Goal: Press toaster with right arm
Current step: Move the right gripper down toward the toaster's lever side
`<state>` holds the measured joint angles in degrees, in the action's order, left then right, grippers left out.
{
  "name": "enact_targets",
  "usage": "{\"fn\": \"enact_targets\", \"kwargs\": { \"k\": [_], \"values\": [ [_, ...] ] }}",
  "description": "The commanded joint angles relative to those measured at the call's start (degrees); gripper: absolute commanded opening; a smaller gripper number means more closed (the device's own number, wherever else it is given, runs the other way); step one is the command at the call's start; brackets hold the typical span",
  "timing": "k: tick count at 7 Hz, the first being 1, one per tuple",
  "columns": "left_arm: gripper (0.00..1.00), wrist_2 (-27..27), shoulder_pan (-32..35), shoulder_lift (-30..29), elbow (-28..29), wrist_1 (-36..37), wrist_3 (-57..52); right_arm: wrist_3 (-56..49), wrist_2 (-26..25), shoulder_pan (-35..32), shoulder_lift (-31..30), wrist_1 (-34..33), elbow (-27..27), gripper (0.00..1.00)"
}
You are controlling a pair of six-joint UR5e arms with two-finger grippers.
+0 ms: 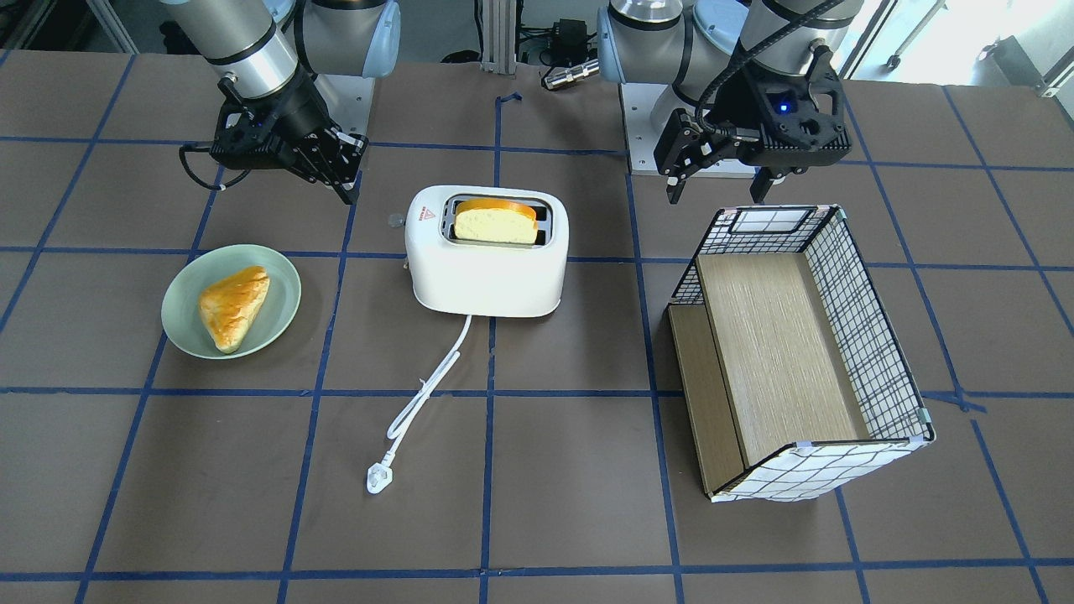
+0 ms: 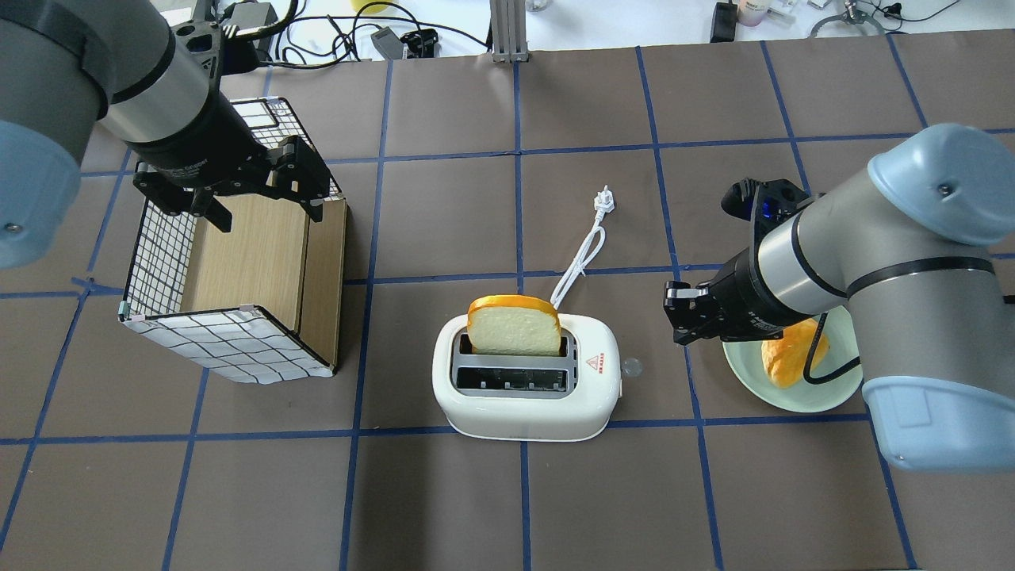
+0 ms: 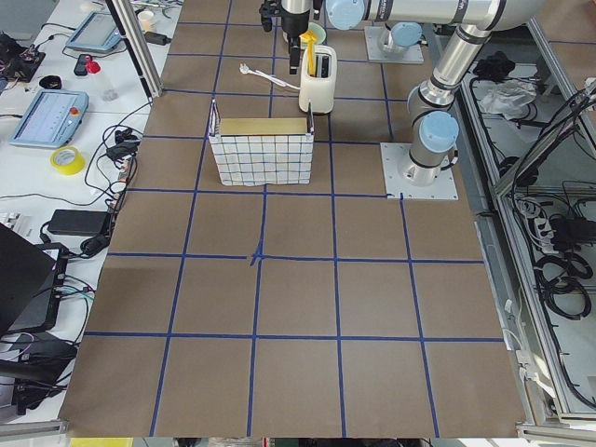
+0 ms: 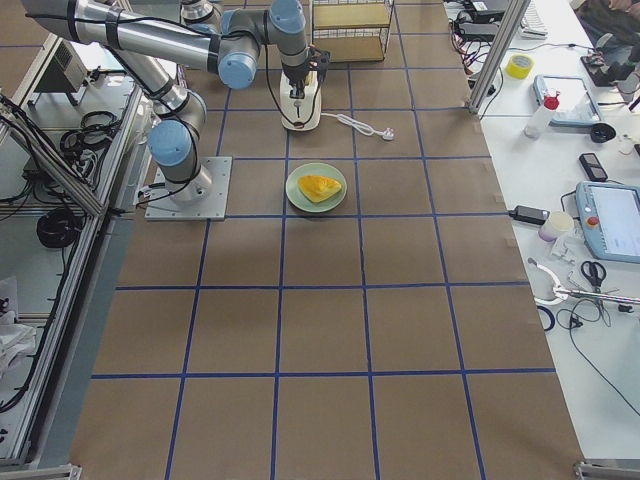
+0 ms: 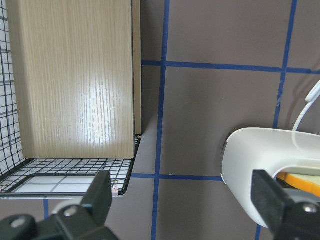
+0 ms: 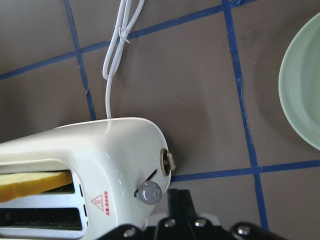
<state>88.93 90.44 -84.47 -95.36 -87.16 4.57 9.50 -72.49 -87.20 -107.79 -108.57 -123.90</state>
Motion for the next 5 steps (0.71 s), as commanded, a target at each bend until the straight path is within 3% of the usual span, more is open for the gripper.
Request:
{"fn": "enact_targets", "kwargs": {
  "k": [1, 2, 5],
  "values": [
    [1.0, 0.02, 0.0, 0.0, 0.0, 0.06, 0.0, -0.35, 3.31, -0.08, 0.56, -0.93, -1.78, 0.0],
    [1.0, -0.07, 0.0, 0.0, 0.0, 0.06, 0.0, -0.36, 5.75, -0.17, 1.34, -2.42, -2.05, 0.0],
    [1.0, 0.02, 0.0, 0.0, 0.0, 0.06, 0.0, -0.27, 6.66, -0.34, 3.71, -5.66, -3.01, 0.0]
  ]
}}
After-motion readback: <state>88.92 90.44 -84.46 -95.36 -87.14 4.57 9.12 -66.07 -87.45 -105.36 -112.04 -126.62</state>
